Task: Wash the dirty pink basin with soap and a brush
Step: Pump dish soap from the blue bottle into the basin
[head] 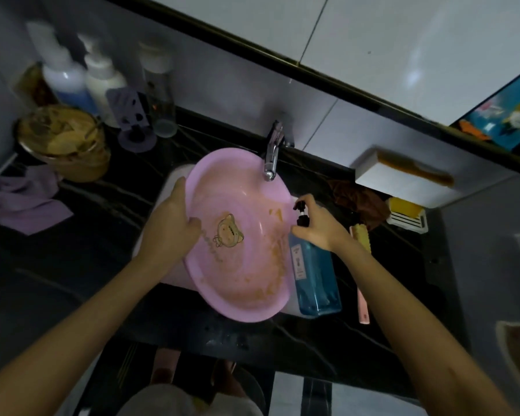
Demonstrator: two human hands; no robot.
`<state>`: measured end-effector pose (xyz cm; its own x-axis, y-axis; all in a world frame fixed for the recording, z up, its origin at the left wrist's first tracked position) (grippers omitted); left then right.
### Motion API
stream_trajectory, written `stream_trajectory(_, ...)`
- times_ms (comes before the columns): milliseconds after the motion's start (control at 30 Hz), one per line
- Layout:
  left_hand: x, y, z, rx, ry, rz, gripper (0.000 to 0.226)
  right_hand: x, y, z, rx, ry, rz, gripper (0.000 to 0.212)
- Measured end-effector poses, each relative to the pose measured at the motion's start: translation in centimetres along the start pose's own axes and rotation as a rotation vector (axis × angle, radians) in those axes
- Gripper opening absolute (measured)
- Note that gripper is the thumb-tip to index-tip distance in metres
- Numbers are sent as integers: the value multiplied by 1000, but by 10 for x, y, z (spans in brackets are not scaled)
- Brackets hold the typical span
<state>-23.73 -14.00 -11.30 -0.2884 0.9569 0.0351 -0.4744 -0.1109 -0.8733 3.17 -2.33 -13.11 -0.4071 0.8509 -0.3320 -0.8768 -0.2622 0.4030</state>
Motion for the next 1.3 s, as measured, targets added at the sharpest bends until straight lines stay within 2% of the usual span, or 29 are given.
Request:
stream_trajectory(133,-2,-1,-1,34,-25,-2,69,21,1,4,-73,60,49,49)
stream_trajectory(367,-4,-2,-3,48,-50,-14,69,30,-8,1,-5,94,19,40)
stream_trajectory(533,-3,1,-3,54,-56,-11,68,1,-20,-20,113,142,-38,33)
stream_trajectory(867,-8,6,-3,11,-95,-27,69,-80,-19,-71,168,269,-69,40)
stream_trajectory(1033,-11,12,-3,-16,-107,-11,67,-107,7,-87,249,319,-78,39)
stream_trajectory(1300,-10,19,-1,-14,-98,-12,69,-129,63,-100,334,248,56,35)
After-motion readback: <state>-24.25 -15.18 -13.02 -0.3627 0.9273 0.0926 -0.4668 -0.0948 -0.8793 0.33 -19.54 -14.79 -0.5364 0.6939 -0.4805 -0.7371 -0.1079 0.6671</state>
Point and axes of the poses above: each hand's wrist, its own x-axis towards the middle knuckle, its own z-axis out of the back of the hand, y = z × x, the point moved 2 cm from there along x, towards the middle knuckle, and after that the axes turned 8 degrees about -x, right-handed, at the moved point
